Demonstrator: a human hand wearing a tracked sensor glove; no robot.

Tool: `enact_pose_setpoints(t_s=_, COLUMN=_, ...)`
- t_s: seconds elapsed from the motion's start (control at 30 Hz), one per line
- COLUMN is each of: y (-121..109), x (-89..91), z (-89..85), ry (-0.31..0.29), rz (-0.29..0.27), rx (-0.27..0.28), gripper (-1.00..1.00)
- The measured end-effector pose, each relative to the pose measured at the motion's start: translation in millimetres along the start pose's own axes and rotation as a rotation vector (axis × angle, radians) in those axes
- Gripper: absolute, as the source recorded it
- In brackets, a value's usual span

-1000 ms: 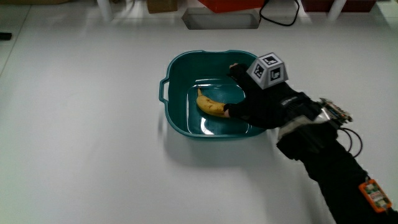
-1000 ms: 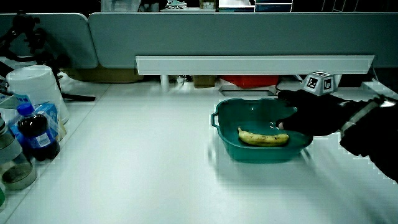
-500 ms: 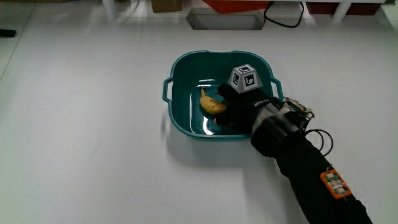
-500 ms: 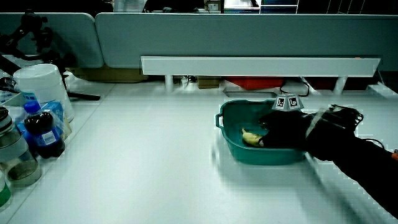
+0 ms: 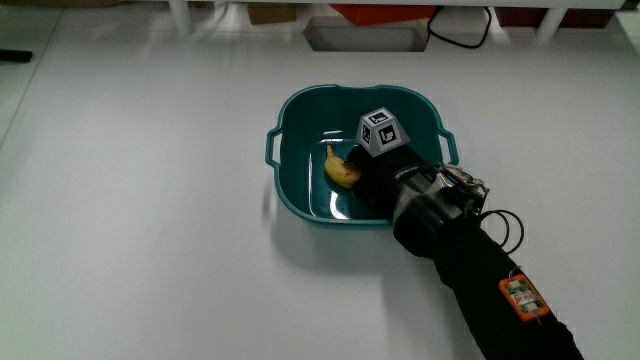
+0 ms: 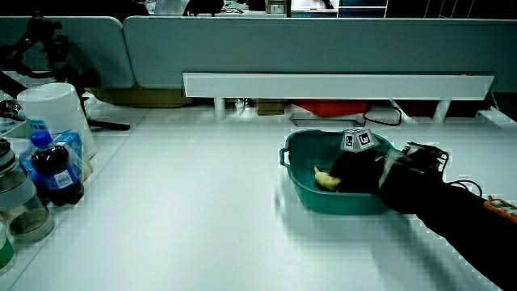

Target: Pick banana from plate

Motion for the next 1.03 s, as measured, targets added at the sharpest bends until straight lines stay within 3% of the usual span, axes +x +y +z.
enact_pose_setpoints(t_s=0.2, y=-4, x=3.7, z=1.4, ry=0.025, rz=0.022, rx=0.014, gripper=1.00)
enact_pose_setpoints(t_s=0.4, y=-21, x=2.6, z=22.1, ry=-0.032, rz=0.013, rx=0.071, gripper=1.00)
enact_pose_setpoints(t_s=0.5, y=-30, x=3.7, z=31.9, ry=-0.022, rz=0.033, rx=0.080, gripper=1.00)
enact_pose_setpoints(t_s=0.8, y=-86, x=-8.7, z=69.1, ry=-0.065, rz=0.091, rx=0.197, gripper=1.00)
enact_pose_setpoints(t_s=0.9, y=-108, x=-19.6, z=78.4, ry=-0.098, rz=0.116, rx=0.234, gripper=1.00)
enact_pose_setpoints(t_s=1.03, y=-140, x=-36.7, z=85.3, ry=-0.179, rz=0.169, rx=0.339, gripper=1.00)
